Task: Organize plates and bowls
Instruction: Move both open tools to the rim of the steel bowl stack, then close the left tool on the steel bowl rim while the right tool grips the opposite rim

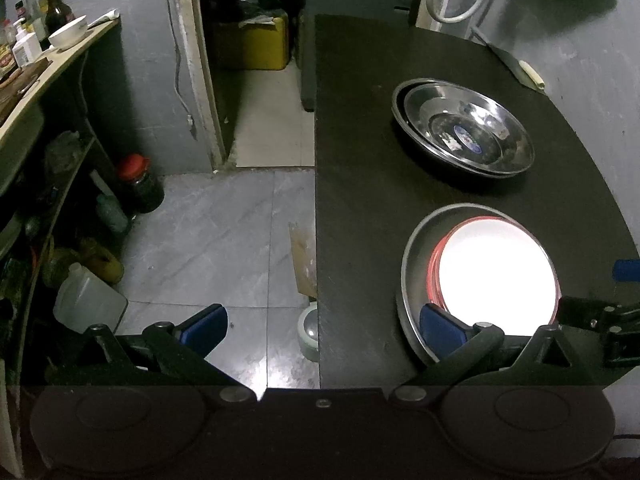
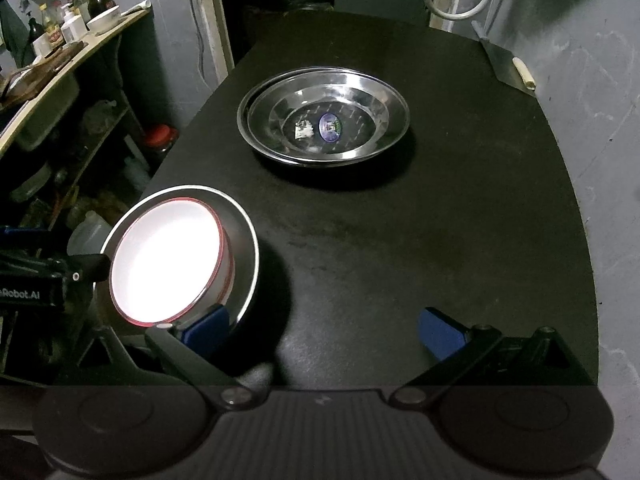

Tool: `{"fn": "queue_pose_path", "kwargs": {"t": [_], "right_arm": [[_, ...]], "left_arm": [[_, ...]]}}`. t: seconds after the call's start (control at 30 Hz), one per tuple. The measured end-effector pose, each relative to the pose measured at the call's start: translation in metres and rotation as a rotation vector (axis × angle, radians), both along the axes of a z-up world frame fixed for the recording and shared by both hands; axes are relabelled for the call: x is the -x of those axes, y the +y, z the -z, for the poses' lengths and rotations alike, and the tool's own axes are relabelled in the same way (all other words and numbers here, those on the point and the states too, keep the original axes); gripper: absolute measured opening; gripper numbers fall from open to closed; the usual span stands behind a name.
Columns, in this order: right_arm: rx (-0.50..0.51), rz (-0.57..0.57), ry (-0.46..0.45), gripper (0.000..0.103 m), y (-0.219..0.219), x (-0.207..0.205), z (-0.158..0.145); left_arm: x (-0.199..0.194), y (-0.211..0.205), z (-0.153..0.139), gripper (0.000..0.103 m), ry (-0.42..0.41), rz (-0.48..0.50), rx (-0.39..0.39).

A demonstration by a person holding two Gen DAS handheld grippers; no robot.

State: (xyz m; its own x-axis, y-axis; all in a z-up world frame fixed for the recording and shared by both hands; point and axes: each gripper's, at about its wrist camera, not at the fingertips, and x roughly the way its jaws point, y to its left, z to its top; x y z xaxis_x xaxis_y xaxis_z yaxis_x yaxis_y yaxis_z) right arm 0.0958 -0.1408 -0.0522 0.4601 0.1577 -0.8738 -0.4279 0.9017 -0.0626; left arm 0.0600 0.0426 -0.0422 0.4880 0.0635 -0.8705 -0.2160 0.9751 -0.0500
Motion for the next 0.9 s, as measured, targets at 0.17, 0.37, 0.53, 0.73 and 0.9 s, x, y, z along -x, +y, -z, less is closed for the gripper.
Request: {"fn": "queue_pose_path", "kwargs": {"t": [0.17,0.37,0.53,0.73,0.9], "right_arm": [[-0.004,-0.017,0.0,0.103,0.001,0.002,0.001],[-0.011,-0.03,0.003,0.103,0.001,0.001,0.002],[0.014,-0.049,0.014,0.103,0.007,0.0,0.006],[0.036,-0.053,0.002,0.103,0.01,-0.003,0.009],[0.063,-0.073,-0.021,0.103,0.013,-0.001,0.008]], "left_arm": [[-0.003,-0.006,0.003,0.102,0.017,0.02,-0.017],[-0.006,-0.012,0.006,0.102,0.025,0.037,-0.042],[-0.008,-0.014,0.006,0.102,0.026,0.05,-0.057],[-0.009,-0.018,0.006,0.102,0.024,0.068,-0.084],[-0.009,-0.018,0.006,0.1,0.024,0.071,-0.078]]}}
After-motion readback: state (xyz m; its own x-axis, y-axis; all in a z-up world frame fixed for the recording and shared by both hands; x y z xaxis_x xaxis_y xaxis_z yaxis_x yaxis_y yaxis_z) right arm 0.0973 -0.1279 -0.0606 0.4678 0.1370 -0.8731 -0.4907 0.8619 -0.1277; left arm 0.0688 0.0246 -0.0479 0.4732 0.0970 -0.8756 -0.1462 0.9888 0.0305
